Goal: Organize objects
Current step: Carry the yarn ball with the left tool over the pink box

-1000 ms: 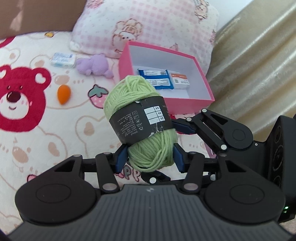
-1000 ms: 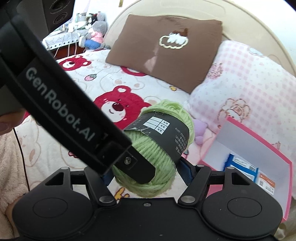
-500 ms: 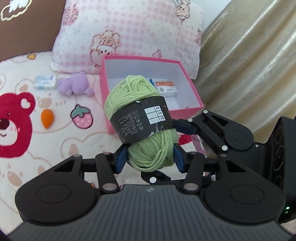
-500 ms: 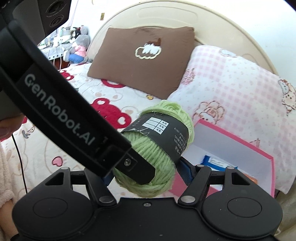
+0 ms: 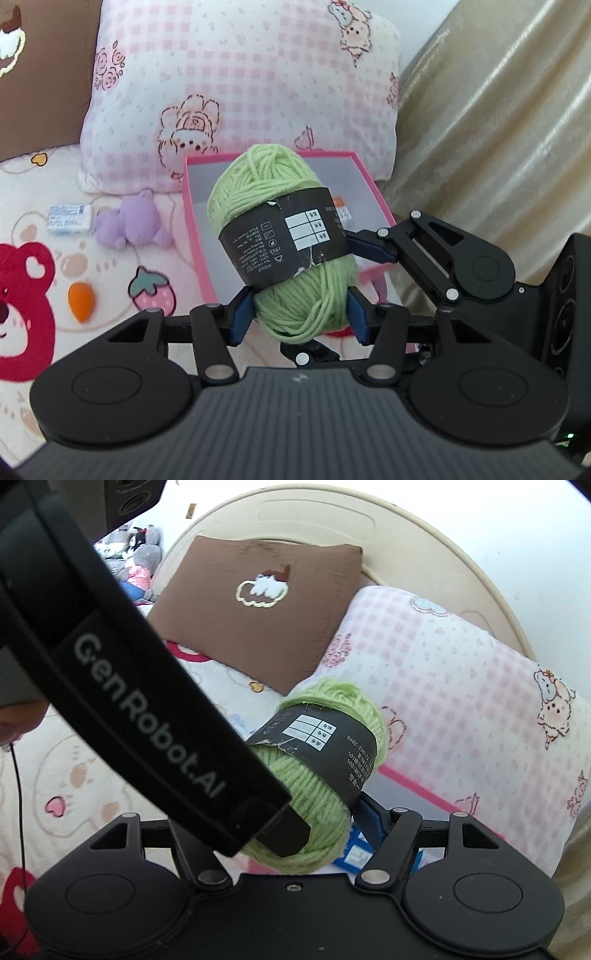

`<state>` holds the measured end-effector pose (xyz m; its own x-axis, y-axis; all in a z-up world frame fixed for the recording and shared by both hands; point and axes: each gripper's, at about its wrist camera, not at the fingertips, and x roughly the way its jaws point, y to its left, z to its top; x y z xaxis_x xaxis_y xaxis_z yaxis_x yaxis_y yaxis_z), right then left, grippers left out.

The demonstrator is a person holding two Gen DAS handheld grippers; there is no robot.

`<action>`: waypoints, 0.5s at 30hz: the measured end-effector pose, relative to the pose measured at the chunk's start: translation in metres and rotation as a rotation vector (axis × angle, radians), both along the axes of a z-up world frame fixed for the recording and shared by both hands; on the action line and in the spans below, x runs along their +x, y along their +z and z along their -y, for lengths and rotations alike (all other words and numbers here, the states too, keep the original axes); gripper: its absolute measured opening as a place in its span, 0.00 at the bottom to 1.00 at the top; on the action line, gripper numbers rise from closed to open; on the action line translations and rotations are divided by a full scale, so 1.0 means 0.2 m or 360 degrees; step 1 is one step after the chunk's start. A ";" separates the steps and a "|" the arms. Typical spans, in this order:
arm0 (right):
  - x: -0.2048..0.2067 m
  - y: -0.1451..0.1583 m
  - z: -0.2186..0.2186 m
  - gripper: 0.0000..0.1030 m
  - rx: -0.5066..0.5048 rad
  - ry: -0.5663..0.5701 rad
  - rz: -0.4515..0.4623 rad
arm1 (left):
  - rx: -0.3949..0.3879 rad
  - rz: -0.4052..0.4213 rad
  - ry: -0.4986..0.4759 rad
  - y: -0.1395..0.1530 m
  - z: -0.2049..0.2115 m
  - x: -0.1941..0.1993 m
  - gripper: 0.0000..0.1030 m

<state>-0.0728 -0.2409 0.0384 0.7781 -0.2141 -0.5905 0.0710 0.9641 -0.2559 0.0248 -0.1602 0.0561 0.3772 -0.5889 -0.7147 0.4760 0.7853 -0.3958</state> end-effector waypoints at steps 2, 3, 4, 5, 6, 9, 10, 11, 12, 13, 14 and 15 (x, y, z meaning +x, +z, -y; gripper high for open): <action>0.05 0.00 0.08 0.71 0.0065 -0.0034 -0.0013 | -0.0011 -0.0023 -0.0004 -0.02 0.03 0.08 0.49; 0.07 0.00 0.12 0.71 0.0102 -0.0052 -0.0024 | -0.0011 -0.0035 -0.0009 -0.03 0.04 0.12 0.49; 0.09 -0.01 0.16 0.71 0.0140 -0.0069 -0.0037 | -0.0005 -0.0045 -0.0016 -0.05 0.06 0.17 0.49; 0.11 -0.02 0.20 0.71 0.0178 -0.0087 -0.0047 | 0.0005 -0.0054 -0.0020 -0.06 0.09 0.20 0.49; 0.13 -0.04 0.24 0.71 0.0213 -0.0099 -0.0055 | 0.0021 -0.0062 -0.0023 -0.07 0.11 0.24 0.49; 0.19 -0.09 0.37 0.71 0.0306 -0.0132 -0.0072 | 0.0069 -0.0063 -0.0033 -0.12 0.19 0.32 0.49; 0.21 -0.11 0.40 0.71 0.0339 -0.0145 -0.0077 | 0.0086 -0.0063 -0.0030 -0.14 0.21 0.35 0.49; 0.23 -0.13 0.45 0.71 0.0391 -0.0161 -0.0085 | 0.0098 -0.0065 -0.0023 -0.16 0.23 0.37 0.50; 0.24 -0.15 0.49 0.71 0.0440 -0.0176 -0.0093 | 0.0113 -0.0059 -0.0013 -0.18 0.25 0.39 0.49; 0.27 -0.18 0.53 0.71 0.0501 -0.0198 -0.0102 | 0.0116 -0.0064 0.0007 -0.21 0.26 0.40 0.49; 0.29 -0.21 0.58 0.71 0.0576 -0.0218 -0.0120 | 0.0112 -0.0081 0.0027 -0.23 0.26 0.42 0.49; 0.29 -0.24 0.60 0.71 0.0633 -0.0231 -0.0135 | 0.0110 -0.0086 0.0034 -0.26 0.26 0.43 0.49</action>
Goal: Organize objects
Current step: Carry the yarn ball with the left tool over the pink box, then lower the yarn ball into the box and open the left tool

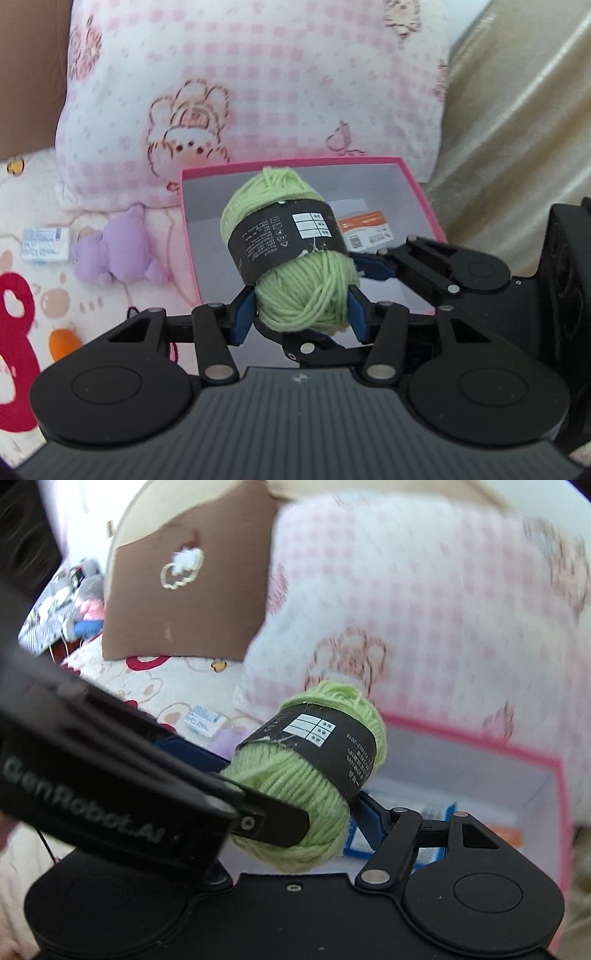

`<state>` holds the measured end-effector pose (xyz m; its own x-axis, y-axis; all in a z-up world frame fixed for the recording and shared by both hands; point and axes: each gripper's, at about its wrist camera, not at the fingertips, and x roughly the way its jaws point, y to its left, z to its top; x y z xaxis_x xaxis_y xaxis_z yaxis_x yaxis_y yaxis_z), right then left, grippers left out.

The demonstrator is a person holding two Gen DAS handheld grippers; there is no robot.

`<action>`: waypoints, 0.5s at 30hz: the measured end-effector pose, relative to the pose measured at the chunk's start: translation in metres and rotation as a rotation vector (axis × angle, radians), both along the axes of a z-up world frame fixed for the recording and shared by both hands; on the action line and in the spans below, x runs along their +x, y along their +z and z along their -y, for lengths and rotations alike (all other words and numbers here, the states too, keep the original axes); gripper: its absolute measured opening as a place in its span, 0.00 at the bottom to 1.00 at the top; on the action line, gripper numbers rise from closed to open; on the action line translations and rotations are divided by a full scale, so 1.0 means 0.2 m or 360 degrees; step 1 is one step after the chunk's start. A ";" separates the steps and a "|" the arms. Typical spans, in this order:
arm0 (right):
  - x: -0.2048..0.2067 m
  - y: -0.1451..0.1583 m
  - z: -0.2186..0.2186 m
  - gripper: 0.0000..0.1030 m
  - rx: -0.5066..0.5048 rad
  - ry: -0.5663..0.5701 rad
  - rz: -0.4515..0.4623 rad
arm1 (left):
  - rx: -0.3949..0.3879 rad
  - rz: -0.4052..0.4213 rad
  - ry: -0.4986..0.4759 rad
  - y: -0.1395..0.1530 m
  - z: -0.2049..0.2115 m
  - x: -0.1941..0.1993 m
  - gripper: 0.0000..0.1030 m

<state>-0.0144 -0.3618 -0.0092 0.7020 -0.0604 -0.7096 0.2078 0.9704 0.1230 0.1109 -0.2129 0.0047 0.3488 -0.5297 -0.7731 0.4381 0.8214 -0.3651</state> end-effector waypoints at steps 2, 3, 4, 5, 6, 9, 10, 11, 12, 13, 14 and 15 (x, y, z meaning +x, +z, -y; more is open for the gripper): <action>0.01 -0.05 0.04 0.71 0.0066 -0.0031 -0.0018 | -0.0008 -0.0008 0.0003 -0.05 0.01 0.03 0.48; -0.03 -0.09 0.04 0.71 0.0071 -0.0036 -0.0027 | -0.0014 -0.0015 0.0001 -0.07 0.02 0.04 0.48; 0.00 -0.12 0.05 0.71 0.0081 -0.0037 -0.0030 | -0.0016 -0.0018 -0.0001 -0.09 0.02 0.05 0.48; 0.00 -0.14 0.05 0.70 0.0100 -0.0033 -0.0024 | -0.0017 -0.0024 0.0000 -0.10 0.03 0.05 0.48; -0.02 -0.15 0.05 0.70 0.0119 -0.0029 -0.0022 | -0.0016 -0.0028 -0.0002 -0.11 0.03 0.05 0.48; 0.00 -0.19 0.08 0.70 0.0165 -0.0023 -0.0028 | -0.0002 -0.0045 -0.0010 -0.14 0.05 0.07 0.48; 0.00 -0.21 0.09 0.70 0.0177 -0.0026 -0.0034 | 0.0006 -0.0055 -0.0012 -0.15 0.06 0.07 0.48; 0.01 -0.22 0.10 0.70 0.0188 -0.0029 -0.0045 | 0.0013 -0.0063 -0.0010 -0.16 0.07 0.07 0.48; 0.04 -0.23 0.10 0.70 0.0191 -0.0032 -0.0052 | 0.0021 -0.0067 -0.0010 -0.17 0.08 0.08 0.48; 0.02 -0.24 0.10 0.70 0.0192 -0.0035 -0.0057 | 0.0033 -0.0071 -0.0011 -0.18 0.09 0.08 0.48; 0.03 -0.25 0.11 0.70 0.0191 -0.0036 -0.0066 | 0.0045 -0.0075 -0.0013 -0.19 0.09 0.08 0.48; 0.03 -0.26 0.11 0.70 0.0192 -0.0036 -0.0071 | 0.0056 -0.0081 -0.0015 -0.20 0.10 0.08 0.48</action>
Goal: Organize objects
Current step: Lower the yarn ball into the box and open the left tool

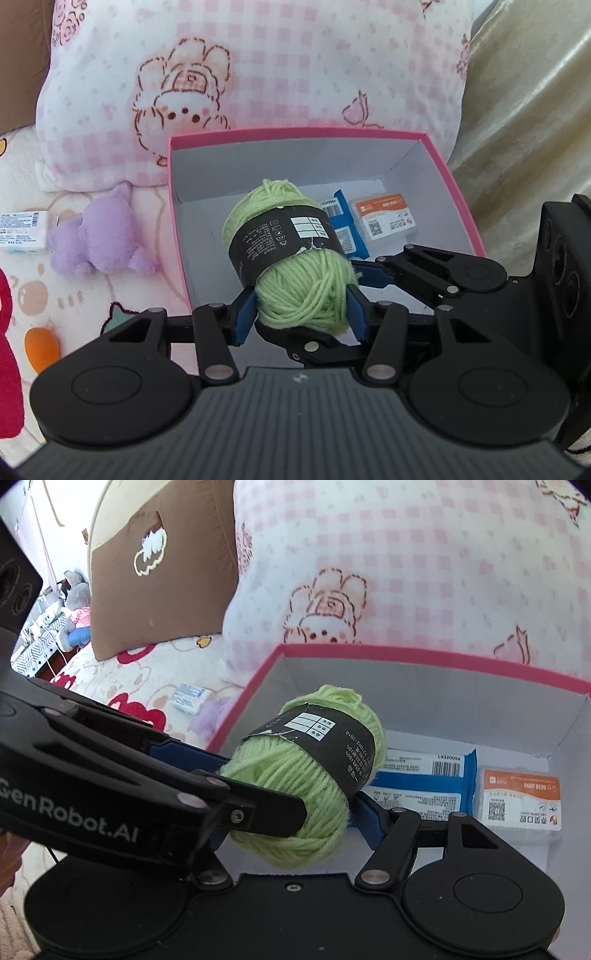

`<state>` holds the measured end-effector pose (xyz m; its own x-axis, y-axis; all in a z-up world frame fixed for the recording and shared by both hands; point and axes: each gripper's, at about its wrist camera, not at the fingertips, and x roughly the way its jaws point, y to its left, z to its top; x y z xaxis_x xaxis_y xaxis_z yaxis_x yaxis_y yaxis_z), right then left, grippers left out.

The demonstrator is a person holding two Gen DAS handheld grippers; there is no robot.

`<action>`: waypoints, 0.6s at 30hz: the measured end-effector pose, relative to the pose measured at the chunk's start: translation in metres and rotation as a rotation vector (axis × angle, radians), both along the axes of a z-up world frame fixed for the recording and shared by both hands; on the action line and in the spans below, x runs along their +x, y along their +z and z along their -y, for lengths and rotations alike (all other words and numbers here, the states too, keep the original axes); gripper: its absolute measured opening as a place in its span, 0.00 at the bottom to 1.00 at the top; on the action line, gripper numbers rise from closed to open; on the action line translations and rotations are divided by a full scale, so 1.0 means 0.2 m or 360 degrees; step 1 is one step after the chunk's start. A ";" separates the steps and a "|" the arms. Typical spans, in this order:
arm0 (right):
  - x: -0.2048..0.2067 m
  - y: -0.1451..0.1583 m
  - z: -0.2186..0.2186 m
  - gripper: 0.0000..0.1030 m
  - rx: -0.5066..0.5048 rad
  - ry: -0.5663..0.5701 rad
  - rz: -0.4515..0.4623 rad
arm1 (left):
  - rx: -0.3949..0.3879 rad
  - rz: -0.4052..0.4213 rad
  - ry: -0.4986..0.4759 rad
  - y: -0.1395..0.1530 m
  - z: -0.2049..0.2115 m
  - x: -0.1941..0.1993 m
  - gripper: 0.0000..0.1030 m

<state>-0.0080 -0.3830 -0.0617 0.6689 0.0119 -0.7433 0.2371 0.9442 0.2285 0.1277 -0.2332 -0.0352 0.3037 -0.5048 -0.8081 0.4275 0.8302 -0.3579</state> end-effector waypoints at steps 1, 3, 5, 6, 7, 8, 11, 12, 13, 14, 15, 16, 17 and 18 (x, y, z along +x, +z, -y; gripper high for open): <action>0.00 -0.01 0.00 0.70 0.0001 0.0002 -0.0006 | 0.0011 -0.0007 -0.0002 -0.01 0.01 0.00 0.48; 0.00 -0.03 0.00 0.70 -0.0003 0.0011 -0.0017 | 0.0018 -0.0022 0.0001 -0.02 0.01 0.00 0.48; -0.01 -0.05 0.00 0.71 0.0011 0.0022 -0.0020 | 0.0021 -0.0035 0.0007 -0.04 0.01 0.00 0.48; -0.01 -0.05 0.01 0.71 0.0038 0.0021 -0.0017 | 0.0026 -0.0034 0.0009 -0.04 0.01 0.00 0.48; -0.02 -0.06 0.02 0.72 0.0073 0.0014 -0.0011 | 0.0034 -0.0030 0.0009 -0.04 0.02 0.00 0.48; -0.02 -0.07 0.04 0.72 0.0109 0.0009 0.0000 | 0.0044 -0.0025 0.0008 -0.04 0.02 0.00 0.48; -0.02 -0.09 0.06 0.73 0.0174 0.0030 0.0024 | 0.0081 0.0005 0.0005 -0.03 0.03 -0.01 0.48; -0.02 -0.10 0.06 0.73 0.0193 0.0035 0.0033 | 0.0083 0.0024 -0.0003 -0.02 0.03 -0.01 0.48; -0.03 -0.10 0.07 0.73 0.0209 0.0035 0.0038 | 0.0089 0.0040 -0.0009 -0.02 0.03 -0.02 0.48; -0.03 -0.10 0.07 0.73 0.0218 0.0039 0.0041 | 0.0096 0.0039 -0.0013 -0.02 0.03 -0.02 0.48; -0.02 -0.11 0.08 0.73 0.0216 0.0047 0.0040 | 0.0105 0.0027 -0.0017 -0.02 0.03 -0.01 0.48; -0.02 -0.11 0.07 0.73 0.0207 0.0050 0.0037 | 0.0117 0.0014 -0.0018 -0.02 0.04 0.00 0.48; -0.02 -0.11 0.07 0.72 0.0201 0.0053 0.0031 | 0.0129 0.0005 -0.0014 -0.03 0.04 0.00 0.48; -0.02 -0.12 0.07 0.72 0.0203 0.0052 0.0025 | 0.0140 0.0001 -0.0006 -0.04 0.04 0.01 0.48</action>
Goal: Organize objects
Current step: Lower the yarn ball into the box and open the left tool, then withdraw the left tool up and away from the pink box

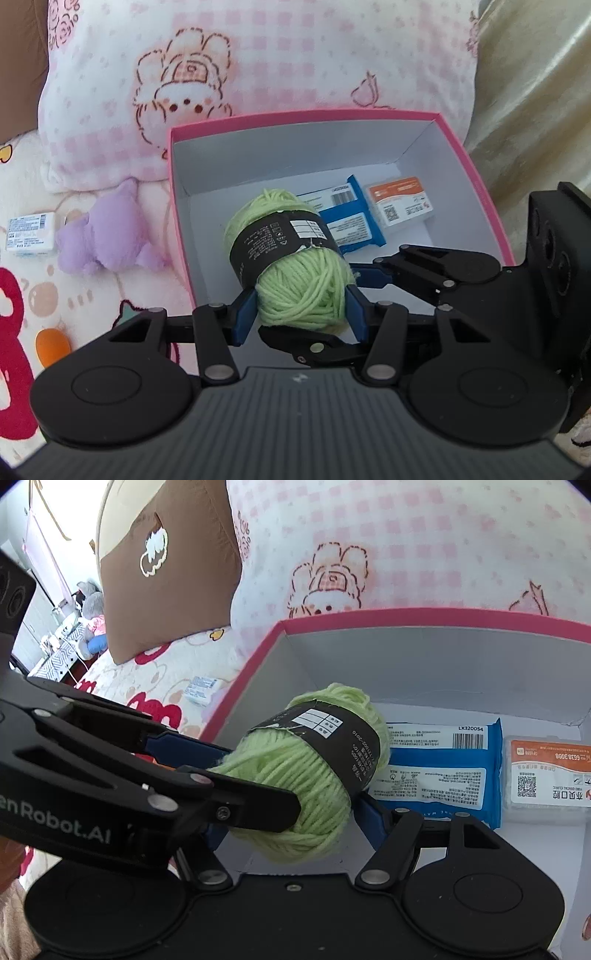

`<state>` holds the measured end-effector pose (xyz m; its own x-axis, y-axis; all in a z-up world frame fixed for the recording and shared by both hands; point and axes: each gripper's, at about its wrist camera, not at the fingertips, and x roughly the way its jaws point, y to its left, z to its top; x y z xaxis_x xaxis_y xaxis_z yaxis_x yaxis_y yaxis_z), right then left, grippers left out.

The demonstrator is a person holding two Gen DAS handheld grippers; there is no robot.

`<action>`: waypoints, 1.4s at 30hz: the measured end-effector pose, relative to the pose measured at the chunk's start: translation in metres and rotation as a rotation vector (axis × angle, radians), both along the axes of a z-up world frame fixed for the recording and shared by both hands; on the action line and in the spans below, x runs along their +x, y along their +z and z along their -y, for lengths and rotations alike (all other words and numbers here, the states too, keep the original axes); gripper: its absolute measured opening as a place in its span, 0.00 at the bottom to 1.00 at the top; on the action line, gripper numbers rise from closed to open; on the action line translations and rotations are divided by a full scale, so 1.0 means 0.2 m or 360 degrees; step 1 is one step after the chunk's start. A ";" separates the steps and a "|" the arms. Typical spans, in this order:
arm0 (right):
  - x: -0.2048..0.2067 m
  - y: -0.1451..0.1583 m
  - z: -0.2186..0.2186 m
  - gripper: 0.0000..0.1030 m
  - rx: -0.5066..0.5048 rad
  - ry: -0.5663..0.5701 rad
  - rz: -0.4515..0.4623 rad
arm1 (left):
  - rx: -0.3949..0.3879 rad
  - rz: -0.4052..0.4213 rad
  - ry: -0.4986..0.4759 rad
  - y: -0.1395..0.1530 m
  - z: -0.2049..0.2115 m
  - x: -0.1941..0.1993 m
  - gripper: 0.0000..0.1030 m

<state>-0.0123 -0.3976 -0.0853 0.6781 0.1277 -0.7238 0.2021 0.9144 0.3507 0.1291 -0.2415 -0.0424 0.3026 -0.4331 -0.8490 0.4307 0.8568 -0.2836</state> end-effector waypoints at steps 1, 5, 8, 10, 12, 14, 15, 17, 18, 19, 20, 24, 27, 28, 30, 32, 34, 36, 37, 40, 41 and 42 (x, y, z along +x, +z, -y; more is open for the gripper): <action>0.00 -0.01 0.00 0.71 0.0010 -0.0016 -0.0002 | 0.0013 -0.0001 0.0011 -0.01 0.00 0.01 0.48; 0.01 -0.05 0.03 0.71 0.0087 -0.0068 -0.0027 | 0.0048 -0.0018 0.0005 -0.02 0.02 0.02 0.47; 0.01 -0.05 0.02 0.71 0.0082 -0.0066 -0.0034 | 0.0050 -0.0021 0.0010 -0.02 0.02 0.02 0.47; 0.02 -0.05 0.02 0.71 0.0079 -0.0068 -0.0044 | 0.0046 -0.0030 0.0018 -0.02 0.01 0.03 0.47; 0.03 -0.05 0.00 0.71 0.0060 -0.0073 -0.0051 | 0.0044 -0.0029 0.0031 -0.02 0.00 0.03 0.47; 0.03 -0.04 -0.01 0.71 0.0063 -0.0101 -0.0042 | 0.0032 -0.0017 0.0038 -0.01 -0.02 0.03 0.47; 0.03 -0.04 -0.01 0.71 0.0074 -0.0109 -0.0044 | 0.0023 -0.0008 0.0040 0.00 -0.02 0.03 0.47; 0.04 -0.05 -0.02 0.71 0.0068 -0.0111 -0.0061 | 0.0016 0.0013 0.0027 0.02 -0.03 0.02 0.47; 0.04 -0.05 -0.03 0.71 0.0054 -0.0104 -0.0070 | 0.0018 0.0020 0.0023 0.02 -0.03 0.02 0.47; 0.05 -0.05 -0.03 0.71 0.0042 -0.0097 -0.0080 | 0.0020 0.0029 0.0017 0.03 -0.03 0.01 0.47; 0.05 -0.05 -0.04 0.72 0.0033 -0.0091 -0.0092 | 0.0021 0.0035 0.0017 0.04 -0.04 0.01 0.47; 0.03 0.01 -0.07 0.72 -0.0004 -0.0041 -0.0100 | 0.0019 0.0036 0.0046 0.06 -0.07 -0.01 0.47; -0.03 0.09 -0.09 0.79 -0.0014 0.0014 -0.0067 | 0.0028 0.0020 0.0058 0.09 -0.09 -0.02 0.49; -0.04 0.11 -0.09 0.80 -0.0033 0.0000 -0.0069 | 0.0030 0.0016 0.0054 0.11 -0.10 -0.03 0.49; -0.07 0.16 -0.09 0.80 -0.0053 -0.0036 -0.0074 | 0.0031 0.0030 0.0053 0.14 -0.12 -0.04 0.50; -0.11 0.20 -0.08 0.80 -0.0054 -0.0077 -0.0056 | 0.0023 0.0050 0.0059 0.18 -0.16 -0.07 0.50; -0.16 0.24 -0.10 0.80 -0.0074 -0.0098 -0.0048 | 0.0008 0.0060 0.0056 0.21 -0.19 -0.10 0.50; -0.20 0.29 -0.13 0.80 -0.0141 -0.0120 -0.0046 | 0.0004 0.0074 0.0052 0.24 -0.22 -0.13 0.51; -0.22 0.32 -0.15 0.80 -0.0186 -0.0141 -0.0037 | 0.0000 0.0086 0.0044 0.26 -0.23 -0.15 0.51; -0.26 0.39 -0.17 0.80 -0.0272 -0.0194 -0.0004 | -0.0020 0.0100 0.0026 0.31 -0.26 -0.19 0.51; -0.27 0.41 -0.17 0.80 -0.0268 -0.0227 0.0007 | -0.0031 0.0100 0.0023 0.32 -0.27 -0.21 0.51; -0.28 0.42 -0.16 0.80 -0.0249 -0.0240 0.0015 | -0.0041 0.0102 0.0020 0.33 -0.28 -0.22 0.51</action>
